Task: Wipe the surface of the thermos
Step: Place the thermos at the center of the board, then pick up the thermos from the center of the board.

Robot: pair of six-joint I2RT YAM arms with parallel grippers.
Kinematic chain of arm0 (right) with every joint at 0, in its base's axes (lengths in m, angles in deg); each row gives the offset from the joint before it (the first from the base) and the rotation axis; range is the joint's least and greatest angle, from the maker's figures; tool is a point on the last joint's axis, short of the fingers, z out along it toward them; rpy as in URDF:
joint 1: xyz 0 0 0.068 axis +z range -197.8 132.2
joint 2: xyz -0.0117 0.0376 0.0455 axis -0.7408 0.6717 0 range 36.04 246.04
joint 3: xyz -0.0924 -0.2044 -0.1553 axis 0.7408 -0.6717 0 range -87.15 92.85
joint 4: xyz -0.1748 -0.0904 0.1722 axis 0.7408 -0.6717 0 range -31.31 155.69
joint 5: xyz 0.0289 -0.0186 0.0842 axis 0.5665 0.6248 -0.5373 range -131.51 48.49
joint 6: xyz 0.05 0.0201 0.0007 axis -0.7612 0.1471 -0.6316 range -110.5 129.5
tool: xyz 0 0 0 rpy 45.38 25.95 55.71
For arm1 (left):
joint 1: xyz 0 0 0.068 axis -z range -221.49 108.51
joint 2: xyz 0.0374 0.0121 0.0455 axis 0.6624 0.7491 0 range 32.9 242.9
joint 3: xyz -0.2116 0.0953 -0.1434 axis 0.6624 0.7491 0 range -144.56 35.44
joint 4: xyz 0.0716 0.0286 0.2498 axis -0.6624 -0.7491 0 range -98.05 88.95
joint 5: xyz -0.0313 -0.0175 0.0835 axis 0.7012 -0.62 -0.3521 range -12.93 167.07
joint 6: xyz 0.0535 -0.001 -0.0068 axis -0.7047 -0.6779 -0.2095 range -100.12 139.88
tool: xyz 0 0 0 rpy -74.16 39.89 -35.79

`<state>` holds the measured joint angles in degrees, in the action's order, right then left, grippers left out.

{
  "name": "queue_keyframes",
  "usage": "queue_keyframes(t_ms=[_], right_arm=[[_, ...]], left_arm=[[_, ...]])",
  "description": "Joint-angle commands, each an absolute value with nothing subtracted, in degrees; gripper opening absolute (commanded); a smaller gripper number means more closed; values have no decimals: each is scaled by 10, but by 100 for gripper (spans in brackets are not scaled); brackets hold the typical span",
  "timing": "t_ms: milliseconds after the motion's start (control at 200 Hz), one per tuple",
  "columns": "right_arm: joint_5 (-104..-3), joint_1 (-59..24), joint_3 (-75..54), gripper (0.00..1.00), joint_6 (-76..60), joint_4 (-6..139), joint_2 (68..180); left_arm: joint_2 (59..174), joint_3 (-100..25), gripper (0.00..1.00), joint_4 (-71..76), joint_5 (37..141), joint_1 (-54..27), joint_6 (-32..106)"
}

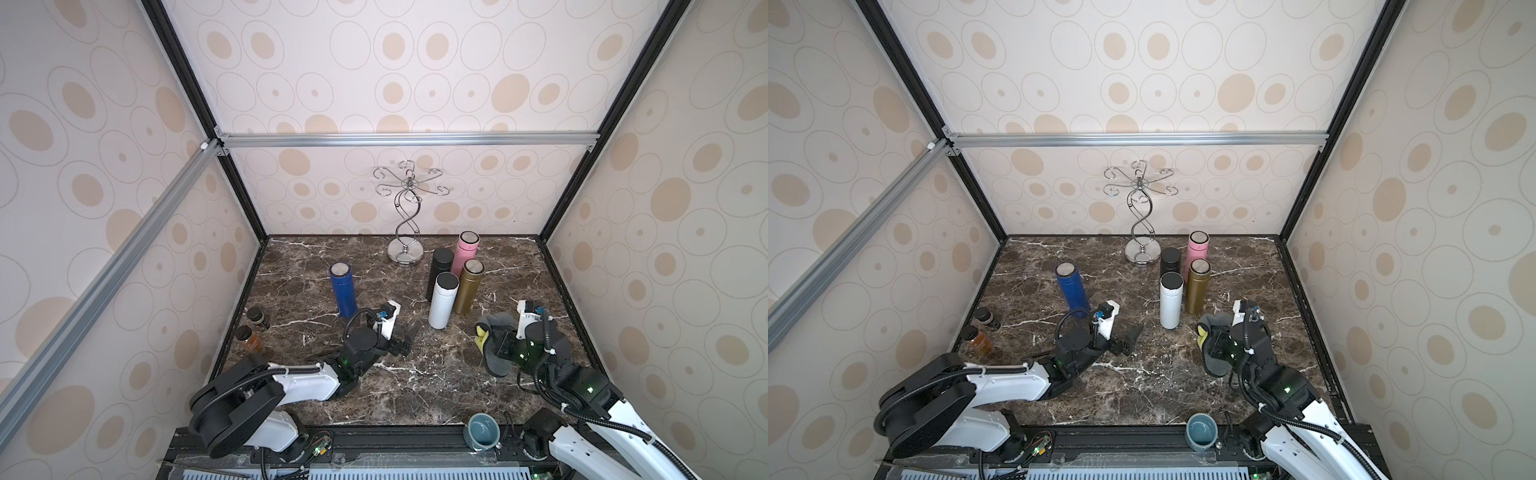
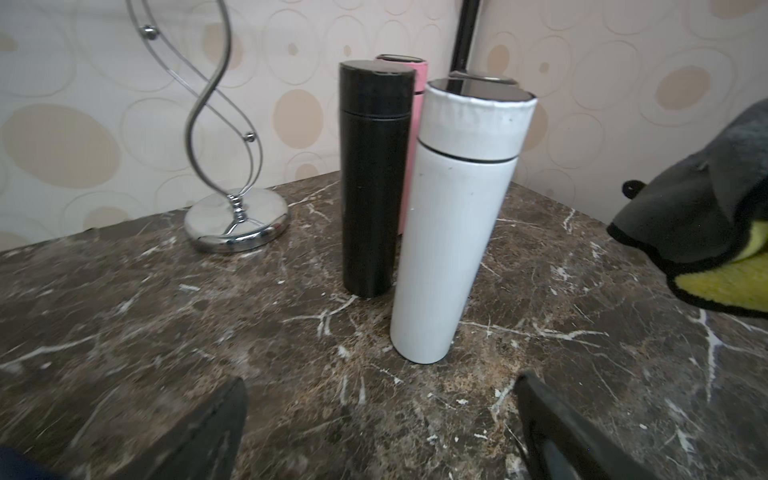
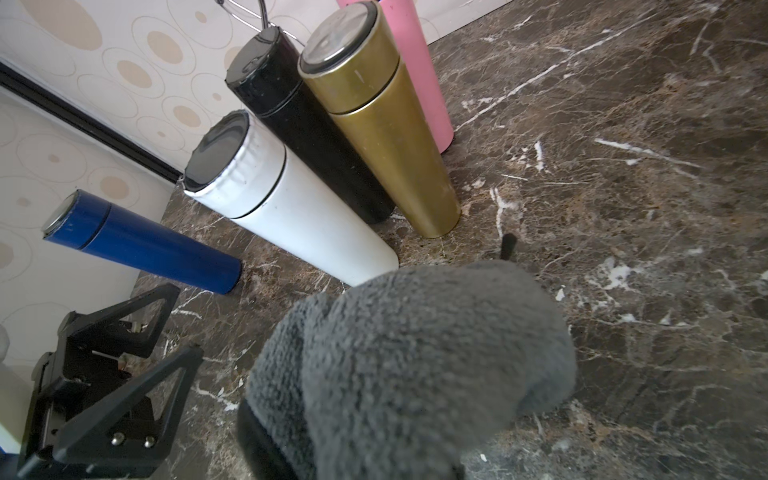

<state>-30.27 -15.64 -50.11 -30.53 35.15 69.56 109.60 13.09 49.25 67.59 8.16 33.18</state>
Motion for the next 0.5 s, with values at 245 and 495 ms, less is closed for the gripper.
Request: queue_keyframes(t_ms=[245, 495], right_arm=[[-318, -63, -483, 0, -318, 390, 742], [-265, 62, -469, 0, -324, 458, 849]], left_arm=[[831, 191, 100, 257, 571, 85, 399], [752, 183, 100, 126, 440, 77, 385]])
